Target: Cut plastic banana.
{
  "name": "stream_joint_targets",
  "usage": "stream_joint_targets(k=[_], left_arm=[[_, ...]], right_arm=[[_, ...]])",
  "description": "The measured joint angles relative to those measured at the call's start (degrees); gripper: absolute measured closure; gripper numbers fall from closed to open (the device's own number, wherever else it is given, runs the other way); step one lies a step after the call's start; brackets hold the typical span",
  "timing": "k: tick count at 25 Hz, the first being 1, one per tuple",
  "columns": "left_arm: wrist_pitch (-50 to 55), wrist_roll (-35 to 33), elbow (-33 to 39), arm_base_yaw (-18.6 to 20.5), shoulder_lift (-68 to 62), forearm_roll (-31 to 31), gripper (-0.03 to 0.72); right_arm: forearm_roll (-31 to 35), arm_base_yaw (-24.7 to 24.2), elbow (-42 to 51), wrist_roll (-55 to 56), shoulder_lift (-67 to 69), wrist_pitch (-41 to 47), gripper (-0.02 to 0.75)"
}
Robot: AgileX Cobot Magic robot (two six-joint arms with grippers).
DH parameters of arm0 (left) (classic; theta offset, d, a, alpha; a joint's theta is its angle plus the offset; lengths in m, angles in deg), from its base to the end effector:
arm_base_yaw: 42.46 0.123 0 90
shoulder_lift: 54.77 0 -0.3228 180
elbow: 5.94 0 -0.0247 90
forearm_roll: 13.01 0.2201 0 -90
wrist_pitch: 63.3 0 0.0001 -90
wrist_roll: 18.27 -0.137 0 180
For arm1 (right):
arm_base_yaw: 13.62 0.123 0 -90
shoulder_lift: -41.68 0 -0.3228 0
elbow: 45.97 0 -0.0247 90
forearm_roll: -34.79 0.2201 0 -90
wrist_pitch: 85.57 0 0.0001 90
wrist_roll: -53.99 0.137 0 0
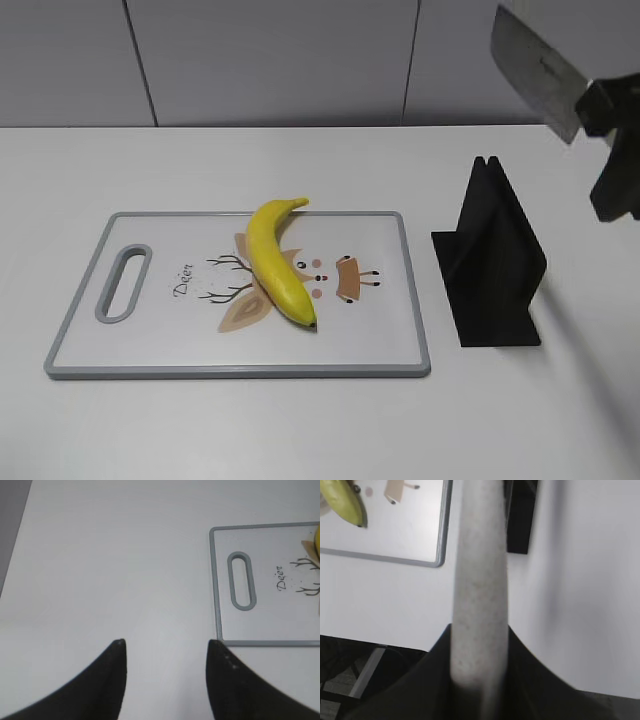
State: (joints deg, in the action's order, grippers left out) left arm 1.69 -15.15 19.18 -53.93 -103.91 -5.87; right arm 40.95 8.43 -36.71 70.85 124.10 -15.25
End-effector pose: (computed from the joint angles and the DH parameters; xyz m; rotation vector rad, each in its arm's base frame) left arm 0.0845 -0.0014 0.3477 0.1892 2.4132 0.0451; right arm 0.1991 0.0956 0.3316 -0.1009 2.8644 0.2959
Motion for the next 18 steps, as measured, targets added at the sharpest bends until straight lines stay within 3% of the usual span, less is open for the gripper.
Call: stream_joint_targets(k=[6, 18], left_arm=[[-1.70, 0.51, 9.67, 0.00, 10.02, 0.00, 0.186], [-0.70, 0.65, 19.59, 0.00, 19.94, -0.16, 0.186]], right_arm=[[-0.01, 0.00, 6.52, 0.48, -0.06, -3.33, 0.558], [0.27, 0.00, 10.37, 3.09, -0.06, -10.03, 0.558]])
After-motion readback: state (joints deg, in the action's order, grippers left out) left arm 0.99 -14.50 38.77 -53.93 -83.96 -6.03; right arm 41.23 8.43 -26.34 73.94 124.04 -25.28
